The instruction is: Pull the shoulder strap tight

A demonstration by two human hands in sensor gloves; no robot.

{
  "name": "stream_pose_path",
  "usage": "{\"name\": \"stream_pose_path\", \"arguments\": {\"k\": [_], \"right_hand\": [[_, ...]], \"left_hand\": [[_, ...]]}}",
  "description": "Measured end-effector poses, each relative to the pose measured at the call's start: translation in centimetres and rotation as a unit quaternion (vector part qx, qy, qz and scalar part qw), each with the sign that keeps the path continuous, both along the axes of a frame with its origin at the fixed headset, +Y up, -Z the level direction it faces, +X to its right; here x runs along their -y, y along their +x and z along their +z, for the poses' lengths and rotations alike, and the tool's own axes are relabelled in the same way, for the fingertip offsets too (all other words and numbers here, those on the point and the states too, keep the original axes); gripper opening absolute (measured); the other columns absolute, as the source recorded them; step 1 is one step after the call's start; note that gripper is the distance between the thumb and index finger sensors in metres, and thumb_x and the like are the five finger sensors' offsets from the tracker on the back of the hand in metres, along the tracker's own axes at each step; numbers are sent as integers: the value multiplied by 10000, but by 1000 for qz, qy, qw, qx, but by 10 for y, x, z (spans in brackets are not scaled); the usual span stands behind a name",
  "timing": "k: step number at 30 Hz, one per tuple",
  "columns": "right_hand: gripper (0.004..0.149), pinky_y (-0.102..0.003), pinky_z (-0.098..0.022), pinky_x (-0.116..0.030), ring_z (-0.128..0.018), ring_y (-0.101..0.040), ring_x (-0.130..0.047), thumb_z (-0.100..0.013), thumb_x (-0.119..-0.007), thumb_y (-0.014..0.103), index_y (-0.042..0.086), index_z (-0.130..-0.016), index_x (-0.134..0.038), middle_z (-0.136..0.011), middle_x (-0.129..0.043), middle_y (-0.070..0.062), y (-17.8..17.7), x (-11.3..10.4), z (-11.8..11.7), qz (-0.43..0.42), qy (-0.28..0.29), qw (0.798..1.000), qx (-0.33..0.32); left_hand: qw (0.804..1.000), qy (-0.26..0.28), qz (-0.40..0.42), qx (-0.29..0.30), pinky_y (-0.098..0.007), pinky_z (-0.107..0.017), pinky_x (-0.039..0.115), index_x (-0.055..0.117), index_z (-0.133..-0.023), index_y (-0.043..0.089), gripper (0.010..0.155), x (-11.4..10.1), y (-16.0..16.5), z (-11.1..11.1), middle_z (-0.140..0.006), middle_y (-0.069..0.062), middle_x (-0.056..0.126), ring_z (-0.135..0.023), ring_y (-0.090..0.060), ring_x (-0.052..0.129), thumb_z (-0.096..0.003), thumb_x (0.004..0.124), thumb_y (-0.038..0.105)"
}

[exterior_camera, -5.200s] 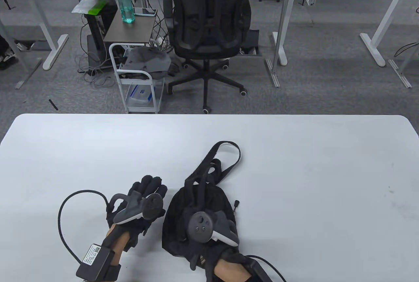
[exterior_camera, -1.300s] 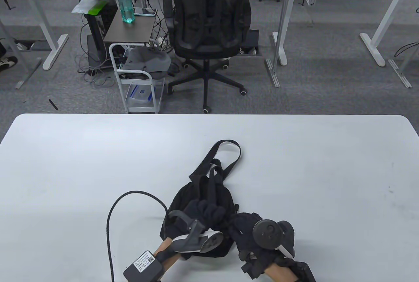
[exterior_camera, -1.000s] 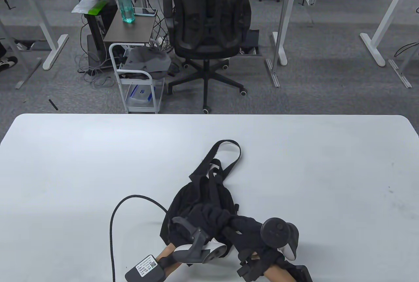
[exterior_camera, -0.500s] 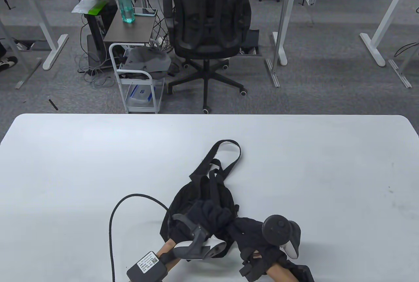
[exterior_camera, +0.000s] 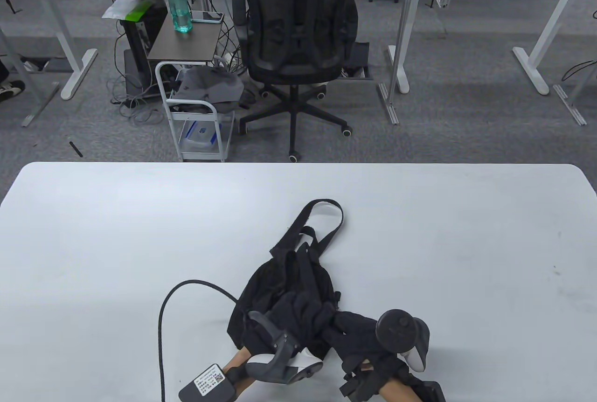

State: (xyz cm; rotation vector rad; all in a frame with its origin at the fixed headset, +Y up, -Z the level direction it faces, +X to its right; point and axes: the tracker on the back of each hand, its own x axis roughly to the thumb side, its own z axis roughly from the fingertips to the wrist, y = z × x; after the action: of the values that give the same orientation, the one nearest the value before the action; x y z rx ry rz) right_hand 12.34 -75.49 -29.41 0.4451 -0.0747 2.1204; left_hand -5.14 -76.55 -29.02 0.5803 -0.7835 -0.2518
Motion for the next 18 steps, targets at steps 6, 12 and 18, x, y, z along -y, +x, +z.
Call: {"name": "stream_pose_path", "arguments": {"k": [6,12,18], "right_hand": [[361,-613,-506,-751,-598,-433,-1009,-404,-867,297,9,-569,-1007,-680,-1031,-184,-1,0,-2,14,-9,1000,-2],[357,-601,-516,-755,-598,-421,-1019,-400,-871,296,14,-560,-1020,-672,-1043,-172,5,-4,-1,38,0,999,3],[403,-639,-531,-708,-626,-432,-997,-400,-889,372,46,-605,-1007,-707,-1022,-182,9,-4,-2,39,14,999,3]], "left_hand": [[1000,-7,-9,12,-409,-618,721,559,-962,380,647,4,-4,-10,-786,103,852,-794,-173,858,-319,529,447],[998,-61,15,-32,-421,-621,707,579,-953,374,646,8,-21,-33,-781,92,850,-801,-187,844,-311,540,439],[999,-13,-9,-40,-402,-608,742,589,-958,334,642,7,-15,-21,-774,98,867,-785,-176,873,-329,551,452]]}}
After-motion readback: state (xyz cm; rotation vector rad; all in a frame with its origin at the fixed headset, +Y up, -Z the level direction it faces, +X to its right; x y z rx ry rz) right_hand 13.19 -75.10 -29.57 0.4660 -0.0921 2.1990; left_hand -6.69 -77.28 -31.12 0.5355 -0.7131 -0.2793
